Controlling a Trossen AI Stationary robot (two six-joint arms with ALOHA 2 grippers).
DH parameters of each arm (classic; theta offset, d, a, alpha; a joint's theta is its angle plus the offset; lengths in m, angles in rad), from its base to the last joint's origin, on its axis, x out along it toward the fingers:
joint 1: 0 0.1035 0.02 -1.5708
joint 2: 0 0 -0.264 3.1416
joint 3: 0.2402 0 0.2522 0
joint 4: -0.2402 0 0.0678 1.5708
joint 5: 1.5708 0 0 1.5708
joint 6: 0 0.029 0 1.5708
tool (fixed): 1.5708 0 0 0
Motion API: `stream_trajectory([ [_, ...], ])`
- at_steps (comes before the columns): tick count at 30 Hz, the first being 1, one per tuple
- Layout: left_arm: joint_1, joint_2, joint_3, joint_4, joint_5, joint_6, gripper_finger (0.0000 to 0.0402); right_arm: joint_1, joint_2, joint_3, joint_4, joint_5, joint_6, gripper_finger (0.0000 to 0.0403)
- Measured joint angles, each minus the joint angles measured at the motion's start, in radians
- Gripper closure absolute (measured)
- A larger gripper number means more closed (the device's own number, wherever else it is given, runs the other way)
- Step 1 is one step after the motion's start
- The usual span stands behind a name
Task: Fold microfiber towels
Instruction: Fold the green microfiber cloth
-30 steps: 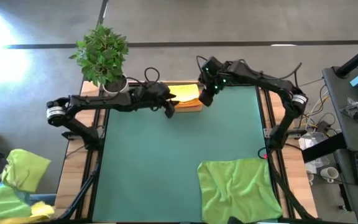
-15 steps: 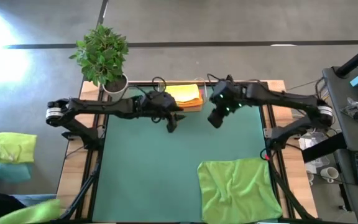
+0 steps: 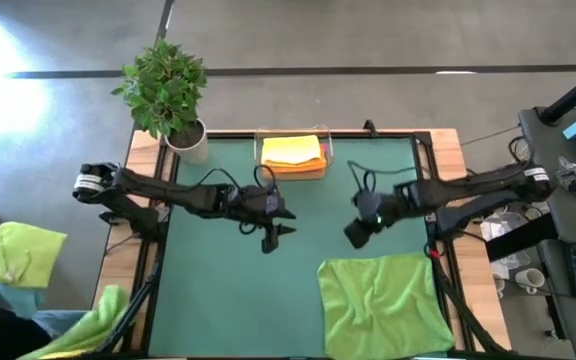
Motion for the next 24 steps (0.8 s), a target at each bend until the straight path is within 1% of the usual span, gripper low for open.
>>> stream_trajectory([
  [3, -0.018, -0.001, -0.004, 0.007, -0.002, -0.007, 0.0237, 0.09, 0.033, -0.026, 0.065, 0.001, 0.07, 0.0339],
  [5, -0.027, -0.002, -0.011, -0.011, -0.003, -0.052, 0.0237, 0.14, 0.064, -0.032, 0.098, 0.021, 0.095, 0.0339],
  [8, -0.04, -0.005, -0.015, -0.024, -0.004, -0.141, 0.0237, 0.192, 0.125, -0.028, 0.115, 0.042, 0.098, 0.0339],
  [10, -0.049, -0.006, -0.015, -0.069, -0.006, -0.183, 0.0237, 0.215, 0.17, -0.018, 0.125, 0.042, 0.082, 0.0339],
  [12, -0.058, -0.003, -0.018, -0.137, -0.029, -0.212, 0.0237, 0.23, 0.218, -0.004, 0.133, 0.042, 0.068, 0.0339],
  [17, -0.075, -0.002, -0.021, -0.28, -0.136, -0.246, 0.0237, 0.243, 0.337, 0.026, 0.156, 0.022, -0.005, 0.0339],
  [21, -0.074, -0.002, -0.023, -0.337, -0.148, -0.251, 0.0237, 0.241, 0.418, 0.03, 0.23, -0.008, -0.049, 0.034],
  [24, -0.076, -0.003, -0.023, -0.37, -0.147, -0.286, 0.0237, 0.239, 0.472, 0.03, 0.283, -0.037, -0.063, 0.034],
])
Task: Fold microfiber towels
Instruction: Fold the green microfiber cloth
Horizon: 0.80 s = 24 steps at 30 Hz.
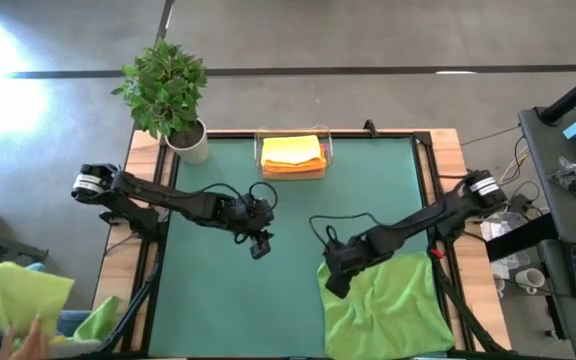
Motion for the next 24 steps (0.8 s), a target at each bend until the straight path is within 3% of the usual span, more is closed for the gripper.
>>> stream_trajectory([
  [11, -0.027, -0.004, -0.005, -0.004, 0.008, -0.004, 0.0237, -0.065, 0.144, 0.028, 0.027, -0.018, 0.004, 0.034],
  [24, -0.034, -0.006, -0.009, -0.016, 0.036, -0.003, 0.0237, -0.261, 0.29, 0.234, 0.03, 0.06, -0.135, 0.0359],
])
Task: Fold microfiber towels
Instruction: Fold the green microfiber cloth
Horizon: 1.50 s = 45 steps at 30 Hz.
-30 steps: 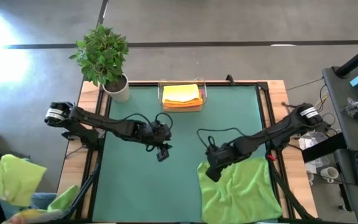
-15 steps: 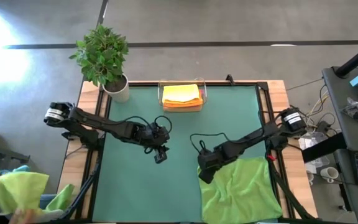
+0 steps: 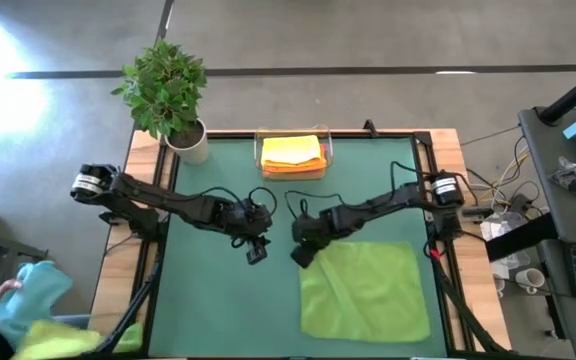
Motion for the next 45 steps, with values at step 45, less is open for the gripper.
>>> stream_trajectory([
  [45, -0.113, 0.086, -0.103, 0.34, -0.174, 0.032, 0.0237, 0.039, -0.309, 0.365, -0.501, 0.18, -0.324, 0.0374],
])
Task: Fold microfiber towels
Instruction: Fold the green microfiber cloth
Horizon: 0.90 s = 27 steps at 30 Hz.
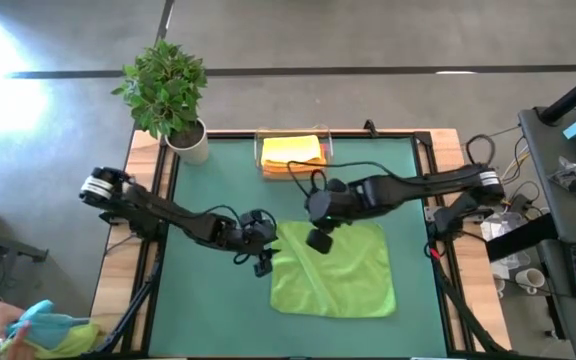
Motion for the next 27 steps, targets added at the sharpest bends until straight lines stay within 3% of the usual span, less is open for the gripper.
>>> stream_trajectory([
  [14, 0.0, 0.217, 0.006, 0.058, -0.034, -0.007, 0.0237, 0.114, -0.063, -0.087, -0.104, 0.008, -0.008, 0.0374],
  [21, 0.0, 0.201, 0.011, -0.108, -0.034, -0.011, 0.0237, 0.125, -0.111, -0.187, -0.178, 0.009, -0.007, 0.0374],
  [27, 0.0, 0.153, 0.013, -0.249, -0.024, -0.007, 0.0237, 0.14, -0.246, -0.379, -0.148, 0.007, 0.051, 0.0374],
])
